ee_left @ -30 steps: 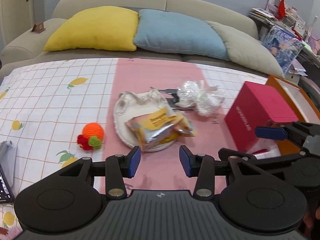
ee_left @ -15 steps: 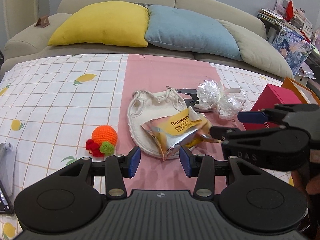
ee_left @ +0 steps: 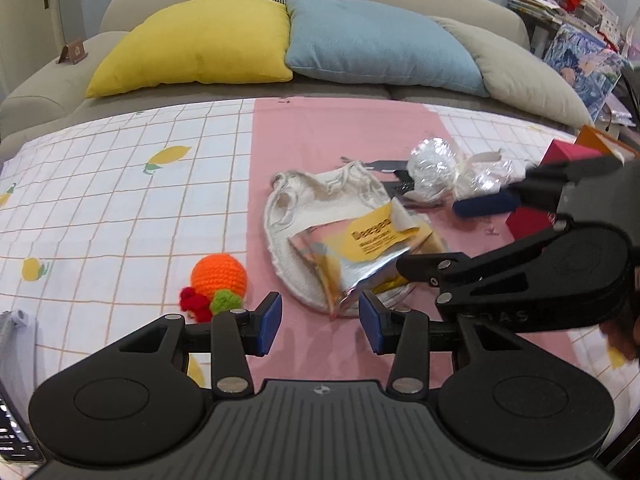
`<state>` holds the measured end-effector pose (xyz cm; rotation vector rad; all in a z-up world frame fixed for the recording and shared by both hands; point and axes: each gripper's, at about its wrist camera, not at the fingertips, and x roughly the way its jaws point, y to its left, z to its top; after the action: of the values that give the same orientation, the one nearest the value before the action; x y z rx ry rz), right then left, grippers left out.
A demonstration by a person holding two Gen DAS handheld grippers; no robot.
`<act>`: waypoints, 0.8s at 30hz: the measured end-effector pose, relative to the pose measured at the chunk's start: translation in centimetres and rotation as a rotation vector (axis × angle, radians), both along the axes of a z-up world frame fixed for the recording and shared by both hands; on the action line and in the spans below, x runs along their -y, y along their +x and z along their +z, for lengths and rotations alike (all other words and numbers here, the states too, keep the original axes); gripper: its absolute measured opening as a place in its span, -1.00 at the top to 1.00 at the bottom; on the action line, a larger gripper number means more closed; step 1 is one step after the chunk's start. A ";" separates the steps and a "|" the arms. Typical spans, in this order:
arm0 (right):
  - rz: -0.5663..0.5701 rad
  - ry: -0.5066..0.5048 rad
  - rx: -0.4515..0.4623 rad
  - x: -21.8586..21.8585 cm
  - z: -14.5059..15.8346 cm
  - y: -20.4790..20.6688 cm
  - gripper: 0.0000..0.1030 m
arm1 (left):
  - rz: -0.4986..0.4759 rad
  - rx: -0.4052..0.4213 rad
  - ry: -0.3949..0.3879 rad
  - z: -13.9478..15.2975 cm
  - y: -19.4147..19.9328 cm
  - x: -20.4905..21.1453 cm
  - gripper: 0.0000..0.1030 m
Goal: Organize soft objects
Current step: 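Grasp the silver snack packet with the right tool while the left grasps the orange crocheted fruit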
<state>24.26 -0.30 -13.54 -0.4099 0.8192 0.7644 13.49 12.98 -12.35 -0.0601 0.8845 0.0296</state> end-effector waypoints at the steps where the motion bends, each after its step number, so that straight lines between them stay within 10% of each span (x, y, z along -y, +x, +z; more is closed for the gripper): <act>1: 0.024 -0.007 0.021 -0.2 0.1 0.0 -0.50 | 0.005 0.002 0.012 0.0 -0.2 -0.1 0.01; 12: 0.143 -0.048 -0.020 -3.0 -2.2 1.2 -0.48 | 0.138 0.011 0.056 -0.5 0.2 -3.2 -0.25; 24: -0.030 -0.044 -0.038 -2.6 -2.2 1.5 0.37 | 0.140 0.032 0.123 -2.7 1.6 -4.0 -0.30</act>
<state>25.76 2.27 -15.76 -0.4225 0.8775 0.7287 15.11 17.00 -15.03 -0.0069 0.8436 0.2128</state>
